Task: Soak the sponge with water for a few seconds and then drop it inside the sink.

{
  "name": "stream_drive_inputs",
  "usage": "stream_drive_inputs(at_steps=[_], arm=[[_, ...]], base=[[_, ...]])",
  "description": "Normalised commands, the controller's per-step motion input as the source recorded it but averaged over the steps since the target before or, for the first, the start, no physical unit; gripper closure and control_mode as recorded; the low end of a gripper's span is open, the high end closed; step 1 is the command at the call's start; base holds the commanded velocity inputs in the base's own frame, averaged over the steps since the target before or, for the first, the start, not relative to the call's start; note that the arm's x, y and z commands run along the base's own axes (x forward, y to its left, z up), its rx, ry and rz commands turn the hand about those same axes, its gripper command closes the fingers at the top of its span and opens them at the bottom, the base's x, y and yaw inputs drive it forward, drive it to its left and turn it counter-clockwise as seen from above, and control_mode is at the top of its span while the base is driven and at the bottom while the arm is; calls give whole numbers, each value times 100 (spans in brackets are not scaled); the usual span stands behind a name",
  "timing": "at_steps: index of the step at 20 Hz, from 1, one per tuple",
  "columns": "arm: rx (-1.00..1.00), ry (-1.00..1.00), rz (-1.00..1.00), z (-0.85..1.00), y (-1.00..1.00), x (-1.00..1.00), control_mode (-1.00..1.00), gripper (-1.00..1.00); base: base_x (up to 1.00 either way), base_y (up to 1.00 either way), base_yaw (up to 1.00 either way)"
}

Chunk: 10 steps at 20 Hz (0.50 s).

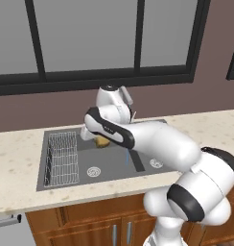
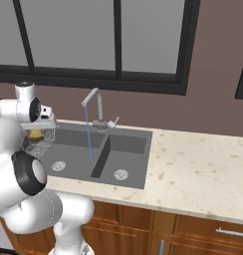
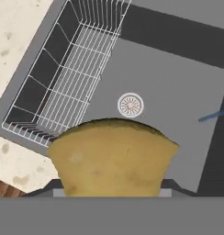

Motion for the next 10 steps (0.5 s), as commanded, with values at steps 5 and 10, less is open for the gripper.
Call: stream_drive_inputs(at_steps=[5,10], arm=[[-13,11,-29,-2,-17,11,-100,100],[-15,3,-29,-12,-8,10,-100,100]], base=[[0,0,0],[0,0,0]])
